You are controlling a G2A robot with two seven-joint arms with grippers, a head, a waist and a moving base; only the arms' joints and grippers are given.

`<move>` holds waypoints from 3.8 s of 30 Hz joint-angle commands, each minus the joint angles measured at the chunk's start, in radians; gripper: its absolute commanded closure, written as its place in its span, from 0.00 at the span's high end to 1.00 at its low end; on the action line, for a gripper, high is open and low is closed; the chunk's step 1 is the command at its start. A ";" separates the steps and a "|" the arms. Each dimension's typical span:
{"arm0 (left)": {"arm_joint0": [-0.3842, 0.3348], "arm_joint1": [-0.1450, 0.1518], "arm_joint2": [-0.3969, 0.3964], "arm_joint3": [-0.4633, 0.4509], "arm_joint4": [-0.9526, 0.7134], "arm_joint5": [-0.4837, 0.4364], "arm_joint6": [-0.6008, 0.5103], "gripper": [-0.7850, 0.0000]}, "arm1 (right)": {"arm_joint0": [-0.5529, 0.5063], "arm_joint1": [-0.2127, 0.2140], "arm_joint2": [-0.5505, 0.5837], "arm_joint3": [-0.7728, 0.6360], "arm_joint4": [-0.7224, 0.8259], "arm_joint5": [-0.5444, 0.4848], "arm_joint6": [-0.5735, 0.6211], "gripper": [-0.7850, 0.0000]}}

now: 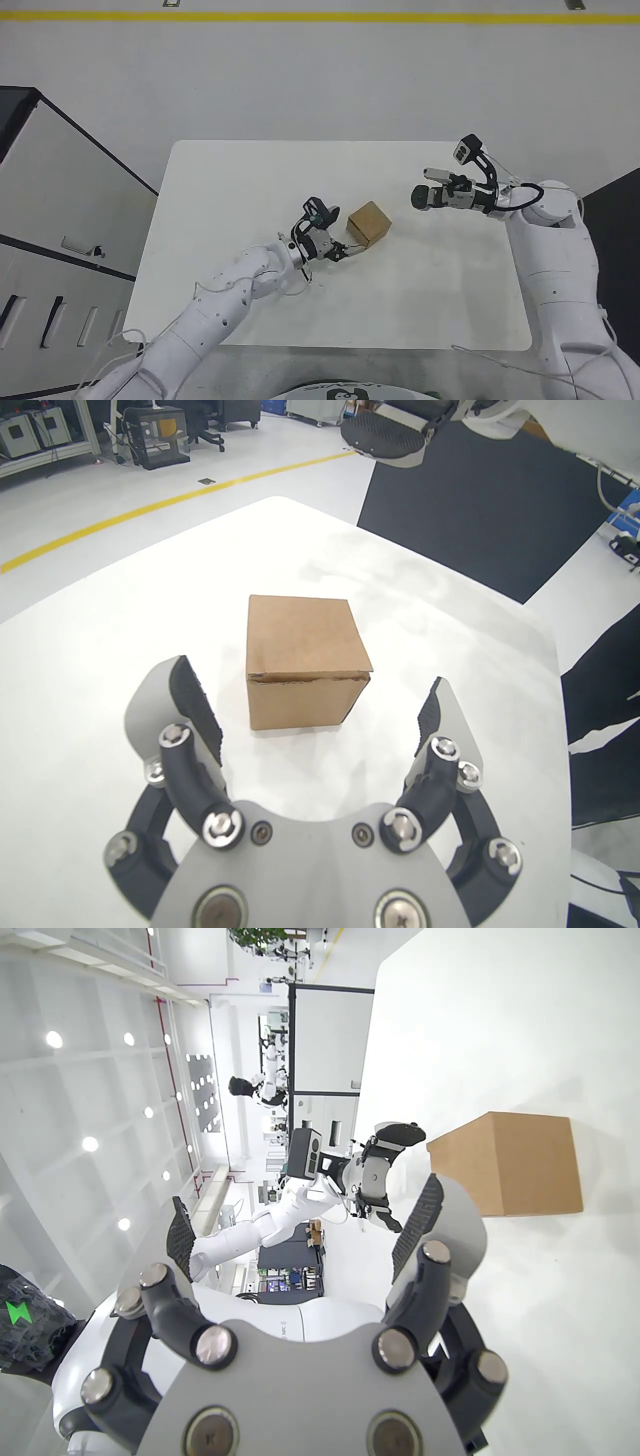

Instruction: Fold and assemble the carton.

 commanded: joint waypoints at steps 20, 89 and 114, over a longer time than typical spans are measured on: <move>-0.009 -0.049 0.079 0.102 0.048 0.125 0.108 1.00 | 0.000 0.000 0.000 0.000 0.000 0.000 0.000 1.00; 0.075 -0.012 -0.172 -0.151 0.170 -0.163 0.042 0.00 | 0.000 0.000 0.000 0.000 0.000 0.000 0.000 1.00; 0.116 0.063 -0.436 -0.657 0.119 -0.441 -0.215 0.00 | 0.000 0.000 0.000 0.000 0.000 0.000 0.000 1.00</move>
